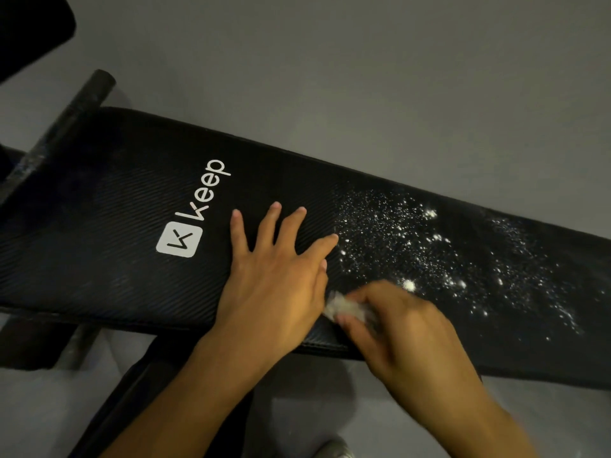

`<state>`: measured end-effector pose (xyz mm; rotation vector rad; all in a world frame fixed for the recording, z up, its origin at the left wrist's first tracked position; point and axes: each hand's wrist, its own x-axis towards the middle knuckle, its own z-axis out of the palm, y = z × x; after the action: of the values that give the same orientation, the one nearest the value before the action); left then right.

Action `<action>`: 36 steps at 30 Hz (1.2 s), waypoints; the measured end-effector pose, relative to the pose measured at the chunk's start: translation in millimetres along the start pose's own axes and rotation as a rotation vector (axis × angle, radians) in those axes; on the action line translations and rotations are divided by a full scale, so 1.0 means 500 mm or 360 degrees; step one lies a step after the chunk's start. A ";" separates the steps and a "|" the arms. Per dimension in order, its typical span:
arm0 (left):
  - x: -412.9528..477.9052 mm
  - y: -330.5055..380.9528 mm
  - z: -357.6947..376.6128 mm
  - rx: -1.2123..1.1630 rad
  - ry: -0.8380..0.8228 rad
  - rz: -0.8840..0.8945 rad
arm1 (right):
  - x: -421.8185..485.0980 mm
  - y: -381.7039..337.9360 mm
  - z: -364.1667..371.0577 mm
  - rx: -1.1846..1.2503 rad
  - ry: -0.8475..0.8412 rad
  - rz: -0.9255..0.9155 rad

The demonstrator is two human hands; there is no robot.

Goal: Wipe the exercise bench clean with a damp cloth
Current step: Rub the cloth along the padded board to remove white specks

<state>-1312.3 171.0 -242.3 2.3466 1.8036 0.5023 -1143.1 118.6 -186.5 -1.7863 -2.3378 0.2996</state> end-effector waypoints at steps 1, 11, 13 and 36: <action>0.000 0.000 0.000 0.0013 -0.0006 0.0004 | 0.022 0.001 0.001 -0.0032 0.0038 -0.0010; 0.000 0.002 -0.003 0.0002 -0.0004 -0.0013 | 0.019 -0.007 -0.002 -0.0057 -0.0026 -0.0064; -0.001 0.001 -0.004 0.0014 -0.0014 -0.0012 | 0.053 -0.002 0.003 -0.0106 0.0086 -0.0029; -0.001 0.003 -0.015 -0.0054 -0.0021 -0.0057 | 0.093 -0.016 0.010 -0.0116 0.0121 0.0121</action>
<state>-1313.4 169.3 -235.0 2.2862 1.8133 0.5069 -1164.0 161.0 -188.2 -1.8883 -2.2603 0.1558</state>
